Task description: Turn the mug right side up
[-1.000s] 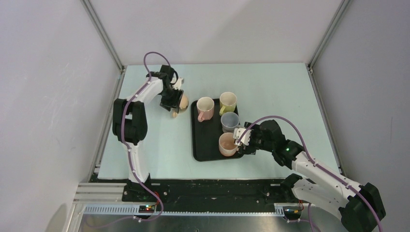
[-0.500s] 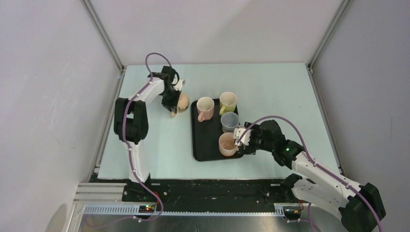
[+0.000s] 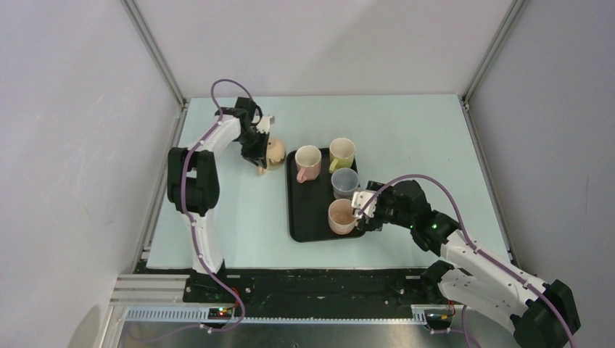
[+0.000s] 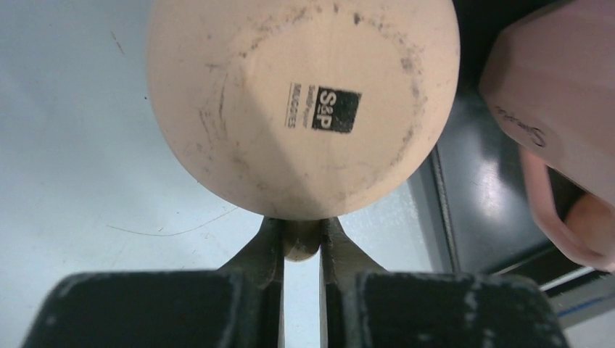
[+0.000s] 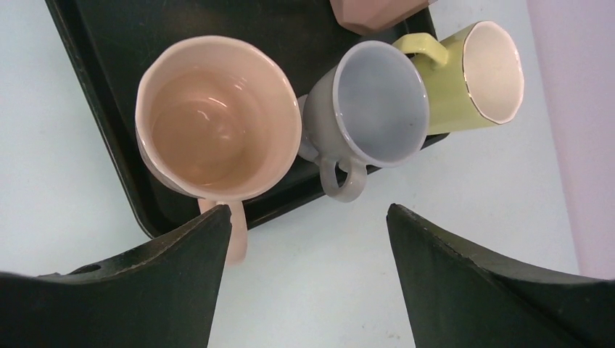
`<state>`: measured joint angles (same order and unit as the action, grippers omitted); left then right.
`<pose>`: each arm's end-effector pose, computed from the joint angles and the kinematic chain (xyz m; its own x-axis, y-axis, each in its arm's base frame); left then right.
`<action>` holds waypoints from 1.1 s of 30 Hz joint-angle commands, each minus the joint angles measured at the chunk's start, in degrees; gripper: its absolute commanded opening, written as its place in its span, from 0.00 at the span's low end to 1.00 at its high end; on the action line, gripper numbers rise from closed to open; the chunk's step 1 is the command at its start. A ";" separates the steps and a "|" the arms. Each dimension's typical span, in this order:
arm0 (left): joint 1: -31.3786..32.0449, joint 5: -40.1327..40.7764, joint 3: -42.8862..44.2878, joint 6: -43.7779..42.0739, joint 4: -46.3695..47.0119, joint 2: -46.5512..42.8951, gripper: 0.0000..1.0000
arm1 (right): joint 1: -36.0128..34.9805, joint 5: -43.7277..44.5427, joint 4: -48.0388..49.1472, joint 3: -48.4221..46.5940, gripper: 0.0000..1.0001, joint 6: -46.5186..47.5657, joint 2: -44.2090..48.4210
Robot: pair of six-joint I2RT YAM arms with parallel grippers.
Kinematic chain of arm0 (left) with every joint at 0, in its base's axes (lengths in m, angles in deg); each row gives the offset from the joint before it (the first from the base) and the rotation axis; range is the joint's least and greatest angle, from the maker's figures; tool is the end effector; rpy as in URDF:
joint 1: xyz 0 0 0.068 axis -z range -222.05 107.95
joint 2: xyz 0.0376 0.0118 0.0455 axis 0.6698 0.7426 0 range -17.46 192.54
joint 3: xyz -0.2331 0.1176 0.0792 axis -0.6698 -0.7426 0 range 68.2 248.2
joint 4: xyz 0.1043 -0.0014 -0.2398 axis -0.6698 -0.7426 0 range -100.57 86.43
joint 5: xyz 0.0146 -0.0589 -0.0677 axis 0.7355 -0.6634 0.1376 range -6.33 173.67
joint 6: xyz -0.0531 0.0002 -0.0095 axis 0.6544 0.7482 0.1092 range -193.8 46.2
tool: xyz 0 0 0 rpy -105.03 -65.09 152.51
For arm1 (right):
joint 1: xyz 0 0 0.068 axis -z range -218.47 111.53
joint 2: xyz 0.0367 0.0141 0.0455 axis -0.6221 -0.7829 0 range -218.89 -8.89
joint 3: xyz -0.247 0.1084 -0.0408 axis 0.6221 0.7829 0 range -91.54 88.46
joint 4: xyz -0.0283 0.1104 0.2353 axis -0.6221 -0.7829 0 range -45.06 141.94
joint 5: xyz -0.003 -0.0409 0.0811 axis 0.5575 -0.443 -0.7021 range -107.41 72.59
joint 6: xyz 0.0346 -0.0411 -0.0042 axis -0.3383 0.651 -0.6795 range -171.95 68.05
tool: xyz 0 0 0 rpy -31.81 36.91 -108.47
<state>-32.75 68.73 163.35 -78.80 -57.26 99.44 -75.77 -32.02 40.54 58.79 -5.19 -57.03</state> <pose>0.4096 -0.0763 0.2090 -0.9323 0.2380 -0.2722 0.3025 0.9258 -0.2266 0.1451 0.1218 0.2354 0.2824 -0.6710 -0.6856 -0.8095 0.2167 -0.5456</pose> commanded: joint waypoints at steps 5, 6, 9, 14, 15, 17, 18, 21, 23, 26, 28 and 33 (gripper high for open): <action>-4.65 -18.15 4.94 -0.76 0.88 -9.52 0.00 | 2.67 -7.48 2.65 -6.86 0.87 -5.56 0.73; -4.82 -19.68 4.99 -0.77 0.87 -9.73 0.00 | 2.98 -8.35 2.63 -7.32 0.88 -6.62 0.56; -5.13 -21.89 4.91 -0.63 0.91 -10.38 0.00 | 4.44 -11.18 2.94 -10.52 0.89 -9.84 -0.82; -5.82 -27.20 5.23 1.02 1.02 -10.72 0.00 | 5.45 -15.26 4.46 -15.76 0.89 -17.10 -3.90; -5.98 -29.98 5.53 1.43 1.03 -10.90 0.00 | 5.46 -16.56 4.55 -16.64 0.89 -19.31 -4.47; -6.25 -34.73 6.84 1.27 1.04 -11.75 0.00 | 5.52 -18.31 4.55 -19.48 0.89 -22.97 -6.35; -6.38 -36.40 8.00 1.03 1.11 -12.50 0.00 | 5.65 -19.39 4.66 -21.42 0.88 -24.19 -7.71; -6.47 -43.88 10.75 1.09 1.62 -13.66 0.00 | 6.60 -21.84 6.38 -24.71 0.88 -31.59 -11.43; -6.47 -48.49 13.35 2.21 1.96 -13.76 0.00 | 7.64 -23.99 8.94 -27.17 0.88 -37.20 -13.88; -6.14 -54.04 17.45 3.81 2.55 -13.47 0.00 | 9.55 -27.90 17.06 -28.23 0.87 -46.03 -16.89; -5.98 -56.87 19.83 4.47 2.90 -13.16 0.00 | 11.04 -30.35 22.70 -28.46 0.87 -53.89 -19.17; -3.49 -59.49 22.91 6.79 3.20 -13.13 0.00 | 12.99 -34.48 35.58 -28.87 0.86 -68.55 -25.12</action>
<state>-38.39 19.03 182.26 -74.64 -57.39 90.94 -63.90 -60.70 60.98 32.40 -57.47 -78.73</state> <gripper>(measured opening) 0.135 0.860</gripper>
